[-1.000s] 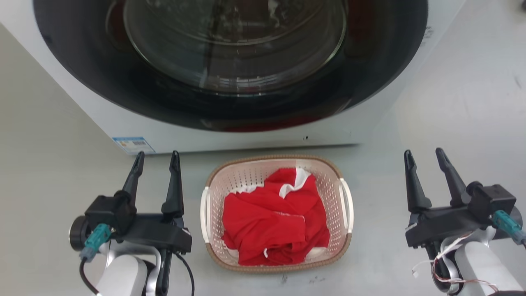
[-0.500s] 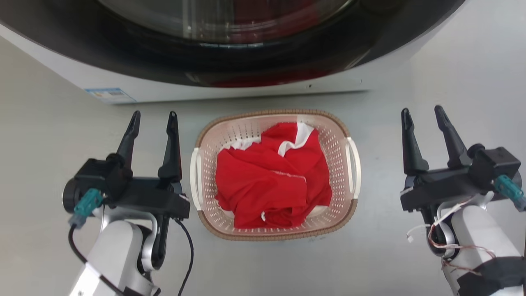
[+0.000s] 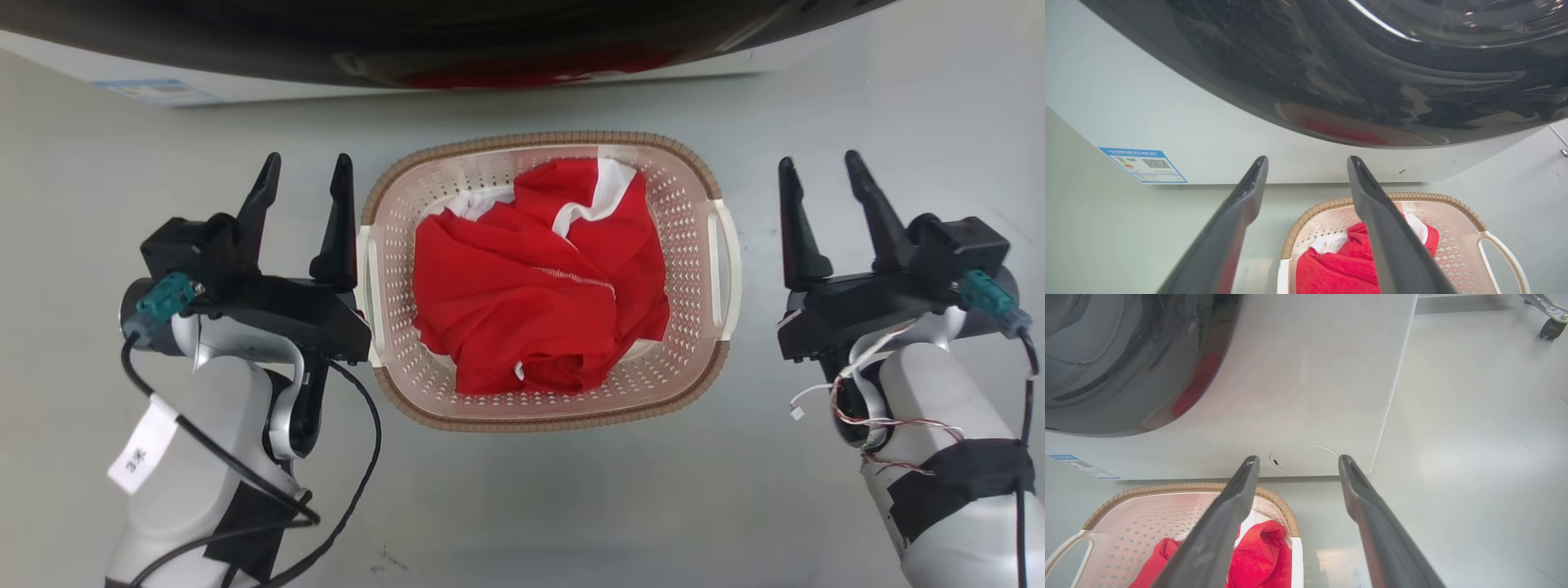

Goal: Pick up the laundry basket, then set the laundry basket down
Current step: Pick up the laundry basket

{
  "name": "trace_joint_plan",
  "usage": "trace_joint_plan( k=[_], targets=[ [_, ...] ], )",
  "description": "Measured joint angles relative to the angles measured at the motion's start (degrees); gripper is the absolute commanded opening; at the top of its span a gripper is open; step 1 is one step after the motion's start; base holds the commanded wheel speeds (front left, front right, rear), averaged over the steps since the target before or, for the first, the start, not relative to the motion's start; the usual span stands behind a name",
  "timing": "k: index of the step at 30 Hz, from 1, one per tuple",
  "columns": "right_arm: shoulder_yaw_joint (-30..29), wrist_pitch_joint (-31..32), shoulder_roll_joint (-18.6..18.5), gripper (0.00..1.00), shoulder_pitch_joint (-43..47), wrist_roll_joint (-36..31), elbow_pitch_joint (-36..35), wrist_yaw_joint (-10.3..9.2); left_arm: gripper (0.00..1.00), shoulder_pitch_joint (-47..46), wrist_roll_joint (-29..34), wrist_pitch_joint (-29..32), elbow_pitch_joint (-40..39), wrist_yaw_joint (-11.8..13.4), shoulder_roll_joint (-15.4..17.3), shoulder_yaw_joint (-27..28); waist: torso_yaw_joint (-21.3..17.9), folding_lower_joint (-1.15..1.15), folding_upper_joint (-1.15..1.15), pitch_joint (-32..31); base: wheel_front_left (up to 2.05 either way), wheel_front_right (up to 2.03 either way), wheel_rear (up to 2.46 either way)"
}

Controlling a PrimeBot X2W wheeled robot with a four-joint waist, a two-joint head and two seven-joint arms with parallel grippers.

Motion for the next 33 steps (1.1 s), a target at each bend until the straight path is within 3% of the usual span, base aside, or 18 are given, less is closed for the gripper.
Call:
trace_joint_plan(
  k=[13, 33],
  targets=[
    [2.8, 2.4, 3.1, 1.0, -3.6, 0.0, 13.0, 1.18, 1.0, -4.3, -1.7, 4.4, 14.2, -3.5, -0.9, -0.9, -0.3, -0.01, 0.0, 2.9, 0.0, 0.0, 0.0],
    [5.0, 5.9, 5.6, 1.0, -10.9, 0.7, 25.7, 2.96, 1.0, -9.5, -3.3, 7.8, 27.8, -5.5, -2.9, -2.4, -0.9, -0.01, -0.01, 7.2, 0.0, 0.0, 0.0]
  ],
)
